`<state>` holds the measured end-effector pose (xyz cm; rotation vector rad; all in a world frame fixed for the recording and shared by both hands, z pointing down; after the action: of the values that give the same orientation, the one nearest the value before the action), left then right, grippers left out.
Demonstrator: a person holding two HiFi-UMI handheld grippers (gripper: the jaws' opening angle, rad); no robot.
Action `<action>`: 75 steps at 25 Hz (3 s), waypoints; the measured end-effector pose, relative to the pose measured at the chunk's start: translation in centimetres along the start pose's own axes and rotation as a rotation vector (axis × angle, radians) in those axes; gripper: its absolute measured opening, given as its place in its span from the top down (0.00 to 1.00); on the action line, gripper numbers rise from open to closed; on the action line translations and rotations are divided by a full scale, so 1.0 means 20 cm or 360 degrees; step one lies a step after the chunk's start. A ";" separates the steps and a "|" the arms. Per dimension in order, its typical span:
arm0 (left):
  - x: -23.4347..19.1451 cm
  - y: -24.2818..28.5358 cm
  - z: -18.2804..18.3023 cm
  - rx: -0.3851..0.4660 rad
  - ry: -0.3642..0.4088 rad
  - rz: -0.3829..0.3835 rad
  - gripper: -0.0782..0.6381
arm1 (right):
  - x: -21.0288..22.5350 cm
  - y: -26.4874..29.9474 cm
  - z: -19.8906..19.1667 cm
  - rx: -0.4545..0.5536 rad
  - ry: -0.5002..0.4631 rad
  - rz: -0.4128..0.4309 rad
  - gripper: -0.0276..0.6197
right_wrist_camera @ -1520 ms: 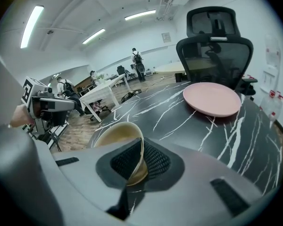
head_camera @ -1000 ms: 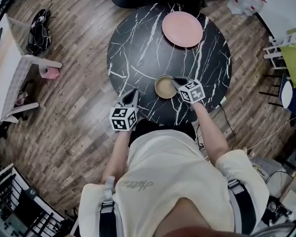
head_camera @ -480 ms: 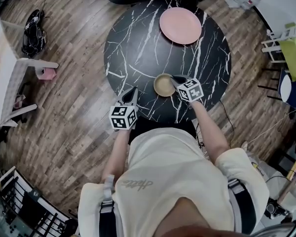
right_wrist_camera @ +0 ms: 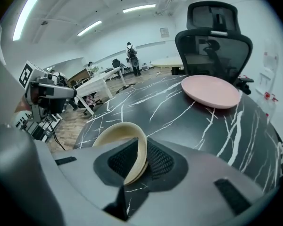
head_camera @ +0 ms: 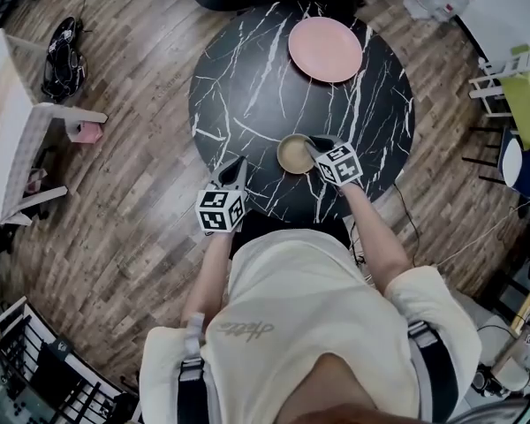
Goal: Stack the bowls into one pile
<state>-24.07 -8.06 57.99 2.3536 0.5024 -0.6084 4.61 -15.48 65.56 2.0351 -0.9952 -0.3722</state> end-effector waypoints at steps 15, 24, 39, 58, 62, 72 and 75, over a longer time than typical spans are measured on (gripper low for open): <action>0.10 0.01 0.04 0.0041 0.0102 -0.0029 0.86 | 0.00 -0.22 0.04 0.0152 -0.0089 -0.0124 0.81; 0.33 0.01 0.09 0.0094 0.0123 -0.0069 0.86 | 0.07 -0.53 0.01 0.0336 0.0053 -0.0151 0.83; 0.67 -0.08 0.31 0.0285 0.0234 -0.0159 0.86 | 0.15 -0.94 0.12 0.0631 0.0004 -0.0297 0.95; 0.98 -0.10 0.64 0.0506 0.0350 -0.0409 0.86 | 0.19 -1.46 0.37 0.0954 -0.0221 -0.0524 0.95; 1.05 -0.13 0.70 0.0562 0.0464 -0.0392 0.86 | 0.18 -1.53 0.38 0.1007 -0.0240 -0.0539 0.95; 1.09 -0.23 0.81 0.0695 0.0453 -0.0419 0.86 | 0.11 -1.67 0.44 0.1179 -0.0296 -0.0643 0.95; 1.08 -0.25 0.81 0.0708 0.0493 -0.0388 0.86 | 0.11 -1.65 0.45 0.1171 -0.0303 -0.0639 0.95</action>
<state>-13.60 -11.20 32.91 2.8562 0.8785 -0.5025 18.03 -10.50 34.37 2.9312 -0.9082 -0.4587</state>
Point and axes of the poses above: the fingertips, and each gripper's own axes: y forward along the fingers, x to its right, z out of its top, the point moved 10 cm from there along -y, backward along the fingers, and after that the axes turned 10 degrees about -y, right-handed, at the moved point
